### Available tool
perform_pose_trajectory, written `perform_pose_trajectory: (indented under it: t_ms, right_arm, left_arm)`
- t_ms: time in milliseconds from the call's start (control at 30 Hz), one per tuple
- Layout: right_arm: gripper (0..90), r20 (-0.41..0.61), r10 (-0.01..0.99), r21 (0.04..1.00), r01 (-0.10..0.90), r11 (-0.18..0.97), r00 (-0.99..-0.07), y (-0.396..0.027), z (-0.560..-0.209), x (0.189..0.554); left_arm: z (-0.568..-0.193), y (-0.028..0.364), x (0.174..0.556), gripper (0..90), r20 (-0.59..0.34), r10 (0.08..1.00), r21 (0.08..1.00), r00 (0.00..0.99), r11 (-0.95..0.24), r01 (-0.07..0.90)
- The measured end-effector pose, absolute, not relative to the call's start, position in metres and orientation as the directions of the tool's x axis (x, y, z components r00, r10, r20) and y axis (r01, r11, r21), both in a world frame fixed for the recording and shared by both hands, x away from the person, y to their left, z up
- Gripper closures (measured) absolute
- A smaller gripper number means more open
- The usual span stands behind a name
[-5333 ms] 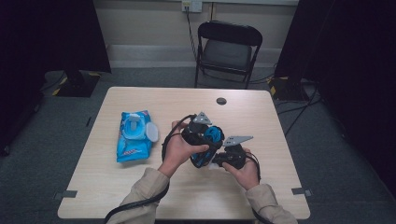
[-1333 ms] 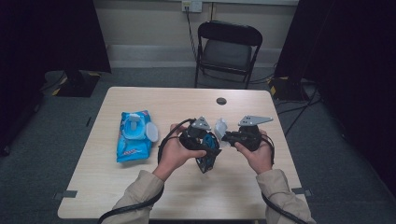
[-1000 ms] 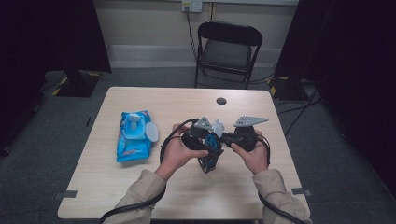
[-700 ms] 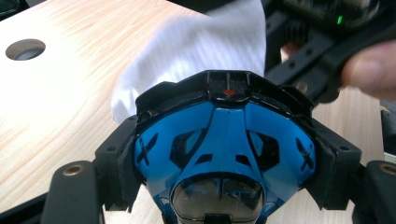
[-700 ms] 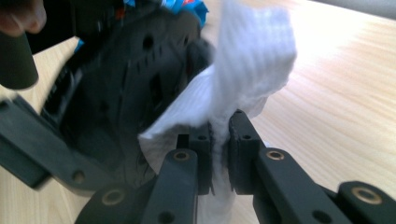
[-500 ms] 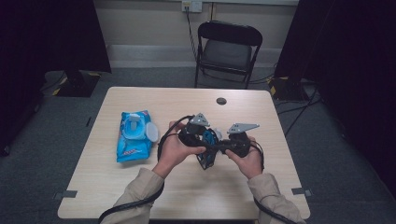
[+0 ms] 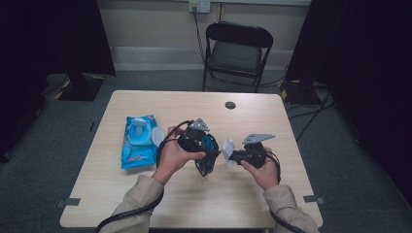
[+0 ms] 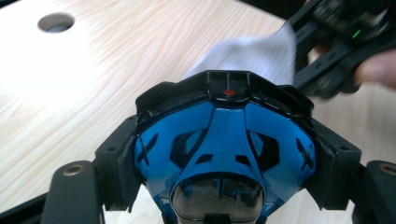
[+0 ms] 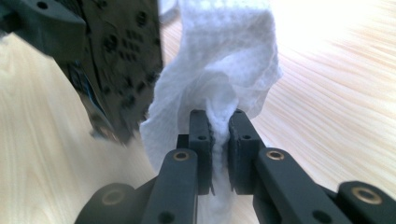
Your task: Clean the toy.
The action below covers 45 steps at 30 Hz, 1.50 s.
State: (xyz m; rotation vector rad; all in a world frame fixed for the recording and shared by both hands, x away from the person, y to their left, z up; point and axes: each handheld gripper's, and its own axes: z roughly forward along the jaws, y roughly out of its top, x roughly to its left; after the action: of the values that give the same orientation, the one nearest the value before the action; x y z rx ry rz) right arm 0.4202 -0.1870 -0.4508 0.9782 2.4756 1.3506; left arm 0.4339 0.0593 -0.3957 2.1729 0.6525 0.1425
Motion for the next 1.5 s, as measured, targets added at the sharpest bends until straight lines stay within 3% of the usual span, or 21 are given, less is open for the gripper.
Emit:
perform_pose_trajectory:
  t_ms: [600,1000,1500]
  right_arm:
    - [82.0,0.127,0.687,0.764,0.512,0.392,-0.715,-0.234,-0.462,0.418]
    - [80.2,0.114,0.730,0.753,0.538,0.379,-0.674,-0.251,-0.477,0.417]
    - [75.8,0.097,0.763,0.760,0.542,0.358,-0.639,-0.263,-0.487,0.417]
  left_arm:
    - [-0.412,0.073,0.444,25.3,-0.121,0.547,0.699,0.828,-0.546,0.463]
    - [-0.434,0.053,0.462,25.6,-0.118,0.555,0.705,0.823,-0.537,0.463]
    - [-0.478,0.035,0.479,25.3,-0.126,0.577,0.620,0.807,-0.589,0.518]
